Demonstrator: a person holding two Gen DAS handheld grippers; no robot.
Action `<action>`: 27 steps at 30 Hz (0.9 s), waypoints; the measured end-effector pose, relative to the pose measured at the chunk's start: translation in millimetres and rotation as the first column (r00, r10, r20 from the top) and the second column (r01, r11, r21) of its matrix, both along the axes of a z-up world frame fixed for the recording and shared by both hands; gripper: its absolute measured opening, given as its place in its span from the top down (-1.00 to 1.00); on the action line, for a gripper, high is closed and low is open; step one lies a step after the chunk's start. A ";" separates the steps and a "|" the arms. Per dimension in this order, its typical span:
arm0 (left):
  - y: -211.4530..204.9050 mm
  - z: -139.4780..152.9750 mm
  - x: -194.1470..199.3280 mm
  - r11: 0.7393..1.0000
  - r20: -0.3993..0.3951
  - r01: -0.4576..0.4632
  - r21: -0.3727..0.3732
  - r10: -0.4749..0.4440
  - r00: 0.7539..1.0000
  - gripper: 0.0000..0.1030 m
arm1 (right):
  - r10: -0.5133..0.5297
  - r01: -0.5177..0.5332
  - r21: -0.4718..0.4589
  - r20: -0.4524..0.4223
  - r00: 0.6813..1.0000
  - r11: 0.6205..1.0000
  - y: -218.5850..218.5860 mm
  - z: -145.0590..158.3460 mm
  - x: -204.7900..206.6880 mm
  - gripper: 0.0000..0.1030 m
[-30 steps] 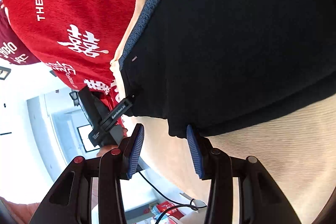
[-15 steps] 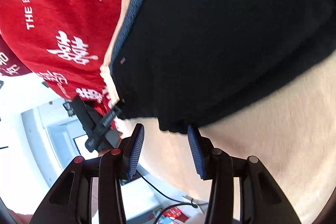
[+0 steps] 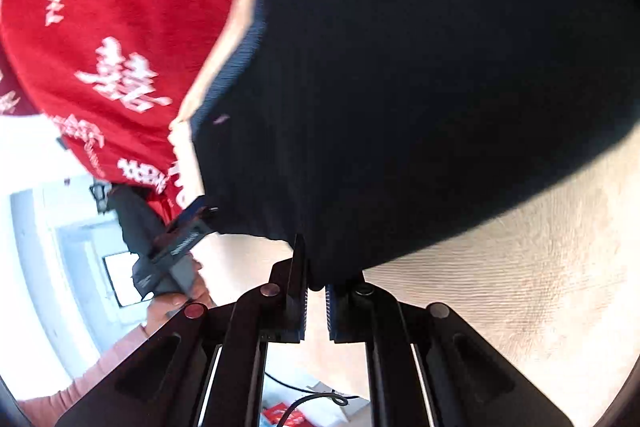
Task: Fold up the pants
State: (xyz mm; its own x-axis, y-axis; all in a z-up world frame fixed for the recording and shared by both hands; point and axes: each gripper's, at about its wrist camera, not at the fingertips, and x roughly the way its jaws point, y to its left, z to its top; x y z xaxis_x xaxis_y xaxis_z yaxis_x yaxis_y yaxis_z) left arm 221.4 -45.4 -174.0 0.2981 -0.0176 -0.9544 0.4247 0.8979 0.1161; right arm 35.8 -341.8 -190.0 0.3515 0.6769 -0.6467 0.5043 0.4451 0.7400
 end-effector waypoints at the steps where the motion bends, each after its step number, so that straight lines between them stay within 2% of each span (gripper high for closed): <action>1: -1.3 1.4 -1.2 1.000 0.002 -0.011 0.010 0.011 1.000 -1.00 | 0.013 -0.013 0.005 0.003 1.000 1.000 0.2 2.5 -0.2 0.75; 2: -3.0 3.2 -2.4 0.999 -0.001 -0.025 0.022 0.025 1.000 -1.00 | 0.037 -0.037 -0.007 -0.007 0.999 0.999 0.7 5.7 -0.8 0.67; 3: -6.2 6.3 -4.5 0.999 -0.005 -0.035 0.036 0.035 0.999 -1.00 | 0.075 -0.075 -0.022 -0.020 0.997 0.997 0.2 10.8 -2.7 0.44; 5: -17.8 16.8 -13.6 0.999 0.001 -0.023 0.039 0.023 1.000 -1.00 | 0.131 -0.133 -0.077 -0.024 0.991 0.988 -7.2 27.0 -9.9 0.25; 7: -39.6 31.1 -29.4 1.000 0.004 0.011 -0.008 -0.011 1.000 -1.00 | 0.155 -0.153 -0.179 -0.008 0.988 0.972 -24.1 47.4 -14.0 0.25; 9: -69.7 41.3 -45.3 0.995 -0.011 0.048 -0.090 -0.049 0.999 -1.00 | 0.156 -0.146 -0.332 0.006 0.988 0.932 -48.9 68.6 -7.8 0.25; 12: -122.3 39.4 -61.4 0.982 -0.025 0.081 -0.171 -0.086 0.996 -1.00 | 0.136 -0.121 -0.430 0.003 0.991 0.895 -77.0 72.2 12.2 0.25; 13: -135.7 34.4 -63.7 0.982 -0.036 0.076 -0.175 -0.084 0.996 -1.00 | 0.141 -0.128 -0.455 -0.005 0.990 0.881 -83.6 67.5 19.7 0.25; 15: -160.6 12.1 -67.0 0.990 -0.072 0.060 -0.125 -0.069 0.995 -1.00 | 0.181 -0.190 -0.536 -0.069 0.981 0.823 -90.6 55.9 24.3 0.28; 16: -165.6 -0.1 -68.4 0.994 -0.088 0.063 -0.087 -0.070 0.994 -1.00 | 0.183 -0.203 -0.545 -0.091 0.979 0.814 -96.4 50.7 20.4 0.32; 17: -163.5 -5.6 -69.3 0.993 -0.094 0.049 -0.105 -0.059 0.994 -1.00 | 0.165 -0.175 -0.513 -0.065 0.984 0.840 -104.9 48.9 13.2 0.35; 18: -156.0 -5.0 -67.6 0.989 -0.105 0.010 -0.147 -0.026 0.994 -1.00 | 0.119 -0.136 -0.492 -0.066 0.991 0.860 -115.1 50.2 4.9 0.36; 19: -152.1 -5.0 -64.7 0.989 -0.137 -0.008 -0.148 -0.013 0.990 -1.00 | 0.063 -0.093 -0.474 -0.080 0.995 0.876 -125.7 53.0 -2.6 0.37; 21: -152.2 5.0 -60.4 0.994 -0.128 -0.015 -0.106 0.001 0.992 -1.00 | -0.007 -0.026 -0.466 -0.067 0.998 0.884 -139.0 61.0 -7.2 0.36; 23: -163.5 20.8 -52.8 0.994 -0.083 -0.003 -0.105 -0.006 0.997 -1.00 | 0.003 -0.007 -0.467 -0.009 1.000 0.884 -148.2 69.5 7.7 0.36; 25: -185.2 33.6 -38.9 0.989 -0.050 0.009 -0.148 -0.016 0.999 -1.00 | 0.047 -0.041 -0.488 0.001 0.999 0.872 -149.3 67.6 36.7 0.36; 27: -210.7 34.7 -21.9 0.989 -0.011 0.007 -0.145 -0.008 1.000 -1.00 | 0.090 -0.070 -0.497 0.017 0.996 0.865 -147.6 59.2 68.6 0.36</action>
State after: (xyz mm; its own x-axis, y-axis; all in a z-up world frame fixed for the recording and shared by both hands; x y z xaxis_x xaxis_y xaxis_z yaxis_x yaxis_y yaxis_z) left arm 199.5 -256.1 -139.2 0.2861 -0.1578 -0.9451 0.4320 0.9017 -0.0197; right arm 104.4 -489.3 -130.9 0.3410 0.2981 -0.8916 0.4271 0.7957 0.4294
